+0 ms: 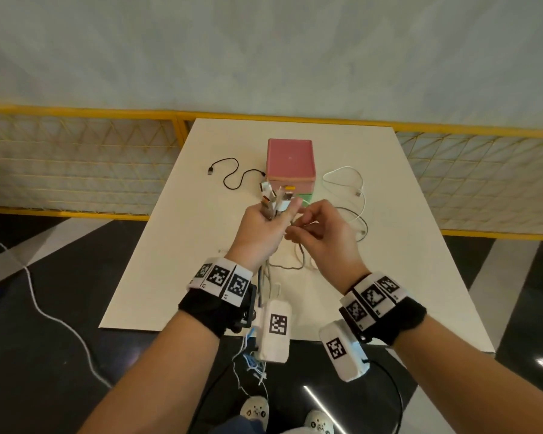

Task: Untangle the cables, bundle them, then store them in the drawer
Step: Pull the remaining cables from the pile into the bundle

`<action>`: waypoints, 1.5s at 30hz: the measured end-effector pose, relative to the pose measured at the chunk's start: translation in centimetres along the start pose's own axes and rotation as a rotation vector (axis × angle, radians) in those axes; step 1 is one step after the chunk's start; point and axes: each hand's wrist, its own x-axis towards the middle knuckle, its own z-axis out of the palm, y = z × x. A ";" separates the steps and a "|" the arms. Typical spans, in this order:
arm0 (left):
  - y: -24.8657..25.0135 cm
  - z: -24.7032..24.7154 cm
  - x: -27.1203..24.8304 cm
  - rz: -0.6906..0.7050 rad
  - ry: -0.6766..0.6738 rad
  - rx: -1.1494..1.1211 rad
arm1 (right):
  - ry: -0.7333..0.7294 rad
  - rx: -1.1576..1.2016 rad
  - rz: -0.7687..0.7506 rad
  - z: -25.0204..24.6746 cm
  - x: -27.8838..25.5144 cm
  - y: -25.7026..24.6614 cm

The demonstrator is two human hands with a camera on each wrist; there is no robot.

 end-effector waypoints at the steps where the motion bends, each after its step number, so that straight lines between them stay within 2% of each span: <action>1: 0.2 0.2 0.0 0.035 0.022 -0.003 | -0.010 -0.001 0.002 0.0 -0.1 -0.1; 4: 0.3 0.2 0.9 0.114 0.069 -0.053 | -0.102 -0.251 -0.029 -0.4 -0.3 -0.2; 6: 0.5 0.3 1.1 0.115 0.034 -0.043 | -0.129 -0.347 -0.071 -0.7 -0.4 -0.2; 10: 1.4 0.4 1.0 0.138 -0.083 0.019 | -0.119 -0.152 -0.030 -0.6 -0.6 -0.6; 14: 1.5 0.7 1.2 0.148 -0.156 -0.069 | -0.132 -0.058 -0.021 -0.7 -0.5 -0.8; 18: 2.0 1.2 1.2 0.234 -0.054 -0.108 | -0.145 -0.031 0.038 -0.9 -0.4 -0.8; 22: 1.5 1.4 2.7 0.098 0.073 -0.189 | -0.098 0.029 0.049 -1.2 0.1 -1.1; 25: 1.6 1.5 2.8 0.090 0.022 -0.210 | -0.104 0.024 0.016 -1.1 0.6 -1.6; 29: 2.1 1.6 2.7 0.089 -0.019 -0.119 | -0.110 -0.028 0.002 -1.1 1.2 -1.9; 33: 2.4 1.5 2.1 0.191 -0.065 -0.045 | -0.130 -0.084 -0.016 -1.6 1.6 -2.4; 37: 2.3 1.4 2.9 0.243 0.026 -0.036 | -0.225 -0.172 -0.034 -1.5 1.6 -2.2; 42: 2.6 1.4 3.0 0.335 -0.023 0.001 | -0.226 -0.166 -0.059 -1.4 1.6 -2.0; 44: 3.6 1.0 3.0 0.413 0.009 0.014 | -0.309 -0.195 -0.050 -1.4 1.5 -1.3; 45: 4.2 0.7 3.1 0.424 0.016 -0.048 | -0.356 -0.225 -0.040 -1.4 1.4 -0.9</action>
